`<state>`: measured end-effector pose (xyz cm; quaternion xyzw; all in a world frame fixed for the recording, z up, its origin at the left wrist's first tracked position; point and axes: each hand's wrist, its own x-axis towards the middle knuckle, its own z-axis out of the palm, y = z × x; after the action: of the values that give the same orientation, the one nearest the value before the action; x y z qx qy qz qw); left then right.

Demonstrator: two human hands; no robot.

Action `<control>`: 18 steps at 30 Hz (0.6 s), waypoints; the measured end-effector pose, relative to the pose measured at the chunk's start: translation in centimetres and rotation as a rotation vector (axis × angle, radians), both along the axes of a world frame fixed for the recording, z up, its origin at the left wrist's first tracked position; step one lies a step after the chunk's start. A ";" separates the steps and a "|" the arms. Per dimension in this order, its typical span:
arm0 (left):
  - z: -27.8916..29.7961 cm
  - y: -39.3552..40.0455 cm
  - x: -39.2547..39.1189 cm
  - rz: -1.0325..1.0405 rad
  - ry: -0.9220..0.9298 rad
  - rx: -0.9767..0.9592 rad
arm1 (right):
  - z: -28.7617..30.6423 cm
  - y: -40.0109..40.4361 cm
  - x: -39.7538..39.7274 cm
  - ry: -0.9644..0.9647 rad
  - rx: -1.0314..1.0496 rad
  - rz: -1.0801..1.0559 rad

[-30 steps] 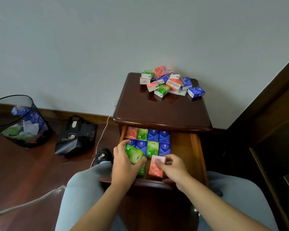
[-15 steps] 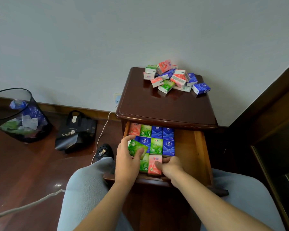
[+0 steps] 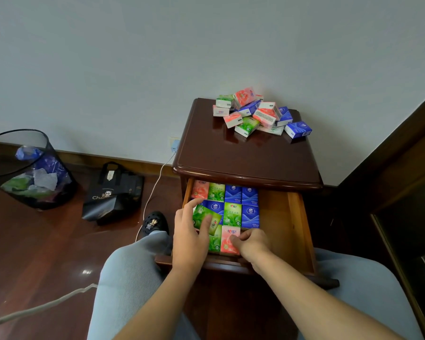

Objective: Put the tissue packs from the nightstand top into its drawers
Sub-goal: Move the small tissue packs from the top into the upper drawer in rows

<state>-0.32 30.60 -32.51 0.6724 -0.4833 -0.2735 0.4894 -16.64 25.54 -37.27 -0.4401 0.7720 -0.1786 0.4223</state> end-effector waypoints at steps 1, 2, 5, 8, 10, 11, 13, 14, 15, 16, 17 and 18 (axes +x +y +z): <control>0.0 0.0 0.0 -0.002 0.001 0.005 | 0.0 0.0 0.0 0.002 0.005 0.005; -0.1 -0.1 0.1 -0.005 0.002 0.011 | 0.0 0.0 0.1 -0.009 0.007 0.000; -0.3 -0.3 0.3 -0.028 0.047 0.046 | 0.8 0.0 0.0 -0.010 -0.008 -0.020; -0.1 -0.4 0.5 -0.085 0.134 0.067 | 2.0 0.0 -0.4 -0.114 -0.124 -0.075; 0.3 -0.6 0.4 -0.106 0.166 0.070 | 3.5 -0.1 -0.8 -0.278 -0.200 -0.091; 0.5 -0.8 0.2 -0.106 0.185 0.068 | 4.4 -0.2 -0.9 -0.355 -0.214 -0.084; 0.8 -0.9 -0.8 -0.091 0.313 0.054 | 5.9 -0.2 -1.1 -0.516 -0.145 -0.067; 1.0 -0.9 -1.5 -0.084 0.403 0.052 | 6.5 -0.2 -1.4 -0.594 -0.073 -0.047; 1.2 -0.9 -2.3 -0.079 0.474 0.052 | 6.9 -0.2 -1.6 -0.667 -0.003 -0.016; 1.3 -1.0 -3.0 -0.077 0.520 0.057 | 7.1 0.0 -1.9 -0.729 0.044 0.012; 1.4 -1.0 -3.7 -0.082 0.547 0.073 | 7.3 0.1 -2.2 -0.775 0.055 0.022; 1.3 -1.1 -4.3 -0.090 0.557 0.096 | 7.3 0.2 -2.7 -0.806 0.030 0.011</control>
<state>-4.60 29.47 -31.18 0.5715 -0.3463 -0.4916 0.5583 -19.31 25.70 -29.97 -0.3329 0.5448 -0.3232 0.6985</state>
